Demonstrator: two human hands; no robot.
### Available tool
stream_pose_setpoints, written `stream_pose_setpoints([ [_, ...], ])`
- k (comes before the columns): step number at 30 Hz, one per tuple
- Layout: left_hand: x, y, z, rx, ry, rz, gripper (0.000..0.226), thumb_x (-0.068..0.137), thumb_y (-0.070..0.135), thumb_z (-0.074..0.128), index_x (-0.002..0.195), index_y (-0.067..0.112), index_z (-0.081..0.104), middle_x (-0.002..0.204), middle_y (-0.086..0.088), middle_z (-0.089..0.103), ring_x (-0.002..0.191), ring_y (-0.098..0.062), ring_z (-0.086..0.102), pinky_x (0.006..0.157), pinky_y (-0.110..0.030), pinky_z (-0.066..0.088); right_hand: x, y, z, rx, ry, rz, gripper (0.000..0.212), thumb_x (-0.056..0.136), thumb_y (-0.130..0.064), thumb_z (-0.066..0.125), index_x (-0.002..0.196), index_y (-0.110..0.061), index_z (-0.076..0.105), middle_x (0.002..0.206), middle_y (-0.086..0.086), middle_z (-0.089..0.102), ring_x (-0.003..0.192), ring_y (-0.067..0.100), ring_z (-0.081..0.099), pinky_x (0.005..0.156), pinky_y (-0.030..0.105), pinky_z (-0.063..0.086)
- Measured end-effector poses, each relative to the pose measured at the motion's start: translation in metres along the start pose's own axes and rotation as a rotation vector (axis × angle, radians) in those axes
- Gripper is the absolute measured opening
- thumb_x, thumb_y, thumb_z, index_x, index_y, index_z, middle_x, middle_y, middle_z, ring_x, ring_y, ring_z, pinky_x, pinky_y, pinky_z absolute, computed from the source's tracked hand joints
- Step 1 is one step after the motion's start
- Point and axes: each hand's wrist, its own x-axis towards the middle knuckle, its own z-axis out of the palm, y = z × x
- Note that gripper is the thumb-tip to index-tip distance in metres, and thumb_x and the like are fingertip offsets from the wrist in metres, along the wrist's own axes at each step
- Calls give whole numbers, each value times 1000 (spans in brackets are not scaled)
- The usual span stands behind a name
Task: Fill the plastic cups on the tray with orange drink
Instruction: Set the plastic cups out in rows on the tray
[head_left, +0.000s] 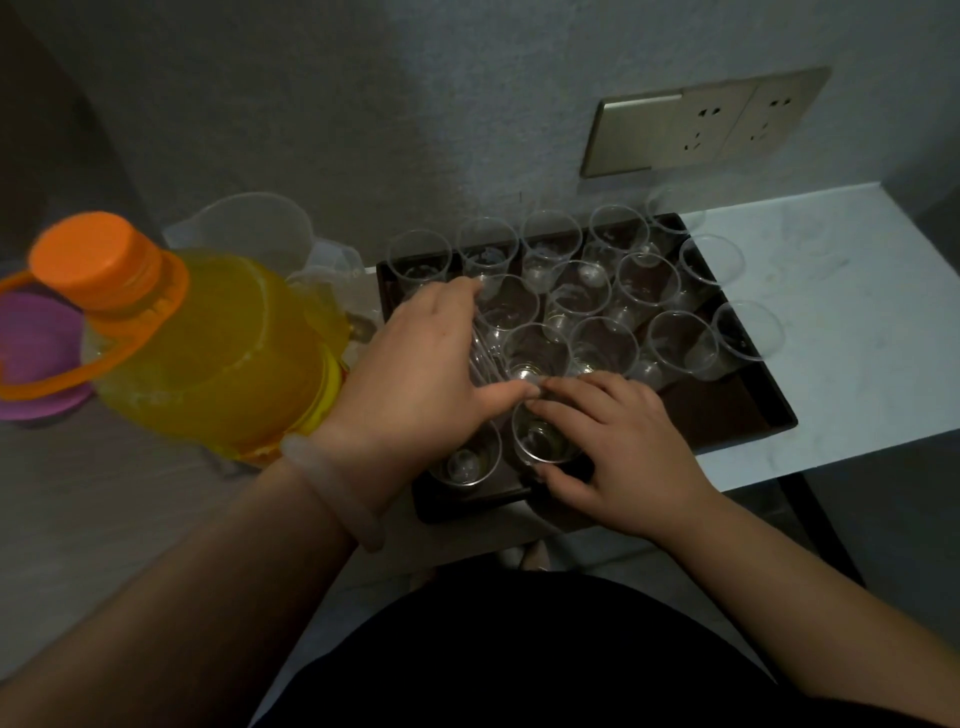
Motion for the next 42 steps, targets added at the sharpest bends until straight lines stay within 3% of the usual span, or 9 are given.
stream_pose_setpoints([
  [9, 2, -2, -2, 0, -1, -14, 93, 69, 55, 74, 143, 16, 33, 139, -1, 44, 128, -15, 41, 104, -25, 32, 0, -1, -2, 33, -1, -6, 55, 78, -54, 54, 123, -23, 63, 133, -1, 56, 119, 24, 49, 92, 40, 39],
  [16, 4, -6, -7, 6, 17, -22, 89, 69, 54, 75, 140, 15, 37, 134, -1, 48, 125, -17, 43, 102, -28, 35, 26, -5, -19, 244, 210, 198, 49, 84, -47, 56, 120, -16, 63, 117, 2, 63, 110, 21, 56, 91, 44, 46],
  [20, 4, -8, -7, 16, 28, -42, 93, 69, 55, 74, 142, 12, 35, 140, -4, 45, 130, -19, 39, 105, -28, 32, 67, 3, -27, 247, 114, 334, 60, 82, -51, 61, 133, -20, 52, 128, 1, 58, 120, 22, 49, 101, 42, 41],
  [25, 2, -9, -7, -10, 43, -74, 94, 68, 53, 75, 142, 11, 35, 141, -5, 43, 132, -18, 37, 105, -25, 29, 113, 10, -22, 177, -54, 334, 82, 75, -54, 70, 143, -21, 38, 139, 4, 52, 129, 27, 44, 105, 46, 38],
  [29, 2, -9, -7, -24, 39, -86, 94, 68, 53, 76, 142, 11, 35, 140, -5, 44, 130, -19, 40, 106, -29, 32, 127, 9, -14, 87, -67, 317, 85, 73, -53, 72, 142, -20, 36, 133, 5, 56, 125, 27, 48, 103, 42, 38],
  [31, 1, -10, -7, -20, 36, -84, 94, 68, 53, 76, 142, 11, 35, 139, -6, 44, 129, -20, 41, 105, -30, 33, 129, 8, -12, 55, -57, 302, 84, 72, -52, 73, 140, -18, 37, 128, 6, 58, 122, 27, 50, 105, 41, 34],
  [35, -1, -10, -7, -28, 42, -75, 92, 68, 53, 75, 140, 11, 37, 133, -4, 48, 125, -20, 44, 104, -32, 36, 131, 10, -8, -19, -66, 274, 82, 72, -52, 71, 138, -17, 37, 125, 7, 60, 124, 26, 49, 118, 43, 11],
  [42, -1, -10, -6, -30, 43, -65, 93, 68, 53, 75, 141, 12, 36, 134, -4, 48, 126, -20, 43, 103, -31, 35, 135, 10, -4, -3, -54, 282, 76, 73, -50, 71, 134, -17, 40, 118, 4, 62, 120, 23, 53, 119, 45, 5],
])
